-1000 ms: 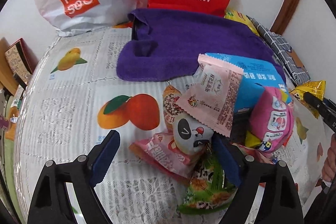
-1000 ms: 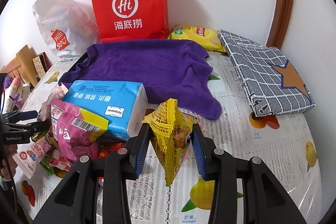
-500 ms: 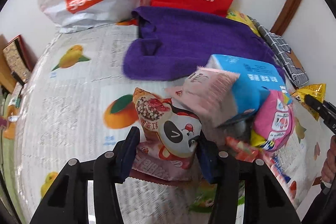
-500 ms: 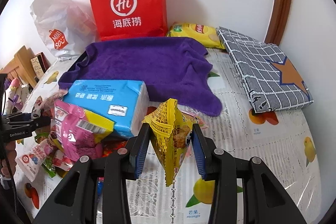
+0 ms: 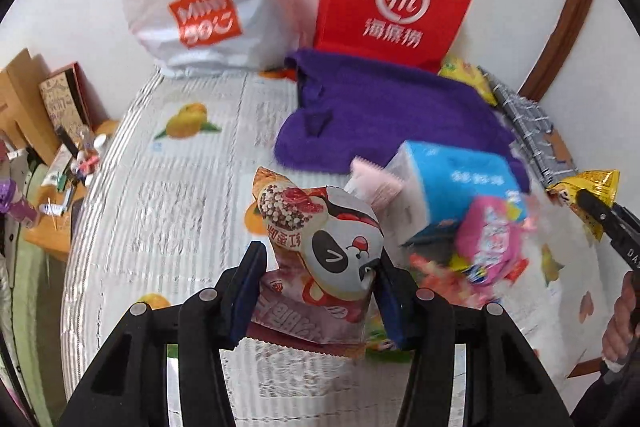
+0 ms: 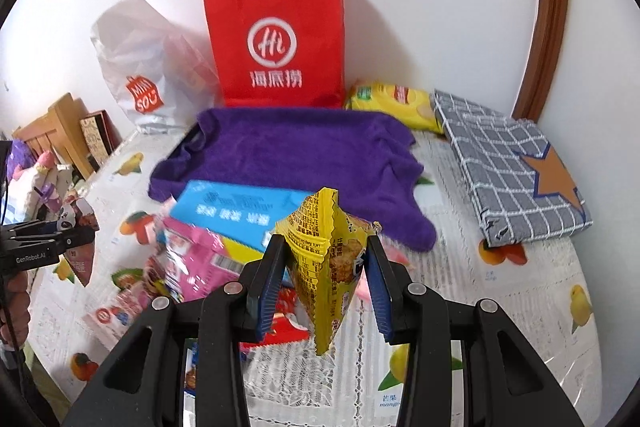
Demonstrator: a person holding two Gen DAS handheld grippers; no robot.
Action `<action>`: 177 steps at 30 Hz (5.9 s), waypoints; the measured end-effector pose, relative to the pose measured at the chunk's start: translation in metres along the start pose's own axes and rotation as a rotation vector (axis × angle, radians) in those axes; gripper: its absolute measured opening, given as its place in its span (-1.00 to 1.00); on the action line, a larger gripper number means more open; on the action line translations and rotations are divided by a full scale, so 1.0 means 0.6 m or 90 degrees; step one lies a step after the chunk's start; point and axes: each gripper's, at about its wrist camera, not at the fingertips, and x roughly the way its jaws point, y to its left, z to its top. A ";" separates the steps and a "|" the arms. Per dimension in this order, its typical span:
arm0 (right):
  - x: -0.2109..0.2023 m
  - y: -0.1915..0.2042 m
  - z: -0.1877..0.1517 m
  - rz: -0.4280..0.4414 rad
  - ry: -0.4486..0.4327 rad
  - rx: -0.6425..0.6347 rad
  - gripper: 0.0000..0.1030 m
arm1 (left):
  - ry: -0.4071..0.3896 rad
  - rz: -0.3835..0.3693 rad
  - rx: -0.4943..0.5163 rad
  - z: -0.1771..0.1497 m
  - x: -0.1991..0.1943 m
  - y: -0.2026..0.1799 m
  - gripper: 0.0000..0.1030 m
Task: Organize snacks
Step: 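Carry both packets over the purple towel with both grippers, then release the yellow packet onto the towel with the right gripper while the left releases the panda packet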
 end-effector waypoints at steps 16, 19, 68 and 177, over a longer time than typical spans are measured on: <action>-0.013 -0.012 0.053 0.016 -0.018 0.005 -0.23 | -0.058 -0.040 0.057 0.066 -0.054 -0.109 -0.04; -0.018 -0.009 0.065 0.013 -0.031 -0.003 -0.23 | -0.062 -0.045 0.059 0.078 -0.054 -0.121 -0.04; 0.186 0.015 0.317 0.028 -0.088 -0.030 -0.23 | -0.075 -0.032 0.044 0.341 0.084 -0.099 -0.04; 0.135 -0.108 0.202 -0.096 0.022 0.055 0.63 | -0.040 -0.027 0.069 0.320 0.091 -0.120 0.51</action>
